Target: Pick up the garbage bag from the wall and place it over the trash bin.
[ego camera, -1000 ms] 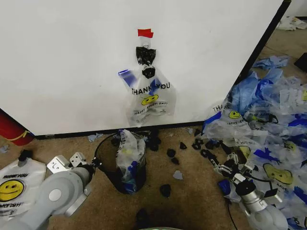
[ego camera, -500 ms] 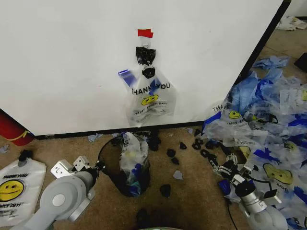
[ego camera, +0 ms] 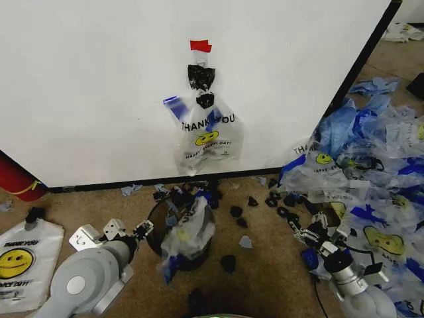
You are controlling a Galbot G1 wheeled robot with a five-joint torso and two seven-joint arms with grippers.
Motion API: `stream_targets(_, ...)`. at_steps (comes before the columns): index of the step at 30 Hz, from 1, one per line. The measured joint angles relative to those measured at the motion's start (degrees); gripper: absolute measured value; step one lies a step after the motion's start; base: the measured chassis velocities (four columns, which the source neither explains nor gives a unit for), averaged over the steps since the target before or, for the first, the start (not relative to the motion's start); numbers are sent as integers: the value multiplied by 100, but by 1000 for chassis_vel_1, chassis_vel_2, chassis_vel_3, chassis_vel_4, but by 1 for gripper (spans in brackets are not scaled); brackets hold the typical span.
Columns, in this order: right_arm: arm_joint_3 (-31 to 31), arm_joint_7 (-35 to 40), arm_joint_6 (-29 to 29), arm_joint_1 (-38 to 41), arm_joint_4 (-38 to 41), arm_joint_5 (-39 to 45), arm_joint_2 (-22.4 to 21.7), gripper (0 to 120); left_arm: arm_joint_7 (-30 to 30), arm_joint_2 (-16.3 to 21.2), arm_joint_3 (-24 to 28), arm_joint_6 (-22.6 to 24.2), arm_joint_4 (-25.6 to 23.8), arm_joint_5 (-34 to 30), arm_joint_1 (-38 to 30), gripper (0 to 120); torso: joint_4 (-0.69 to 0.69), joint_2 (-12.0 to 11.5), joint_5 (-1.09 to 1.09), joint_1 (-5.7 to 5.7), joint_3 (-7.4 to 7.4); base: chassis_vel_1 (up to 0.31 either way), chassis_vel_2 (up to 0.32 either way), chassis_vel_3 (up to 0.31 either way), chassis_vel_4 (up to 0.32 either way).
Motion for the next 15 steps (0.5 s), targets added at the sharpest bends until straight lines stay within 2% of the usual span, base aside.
stream_targets(4, -280, 443, -476, -155, 635, 677, -165, 100, 36, 125, -95, -9, 68, 87, -49, 97, 1, 0, -1, 0, 0, 0, 0, 0, 0)
stream_targets(6, -374, 576, -642, -205, 821, 901, -236, 100, 79, 168, -123, -9, 92, 114, -68, 98, 0, 0, -2, 0, 0, 0, 0, 0, 0)
stream_targets(10, -920, 1485, -1132, -229, 1472, 1573, -750, 100, 281, 357, -48, -11, 270, 295, -244, 100, 1, 0, 1, 0, 0, 0, 0, 0, 0)
stream_targets(11, -1056, 1771, -1223, -169, 1609, 1647, -857, 100, 321, 389, 11, -11, 355, 388, -296, 100, -2, 0, -1, 0, 0, 0, 0, 0, 0)
stream_targets(13, -1172, 2063, -1309, -105, 1727, 1687, -931, 100, 357, 418, 47, -11, 415, 479, -317, 100, -2, 0, -4, 1, 0, 0, 0, 0, 0)
stream_targets(15, -1531, 2990, -1533, 78, 2072, 1748, -1061, 100, 485, 526, 110, -7, 511, 626, -345, 100, 3, 0, 0, 0, 0, 0, 0, 0, 0)
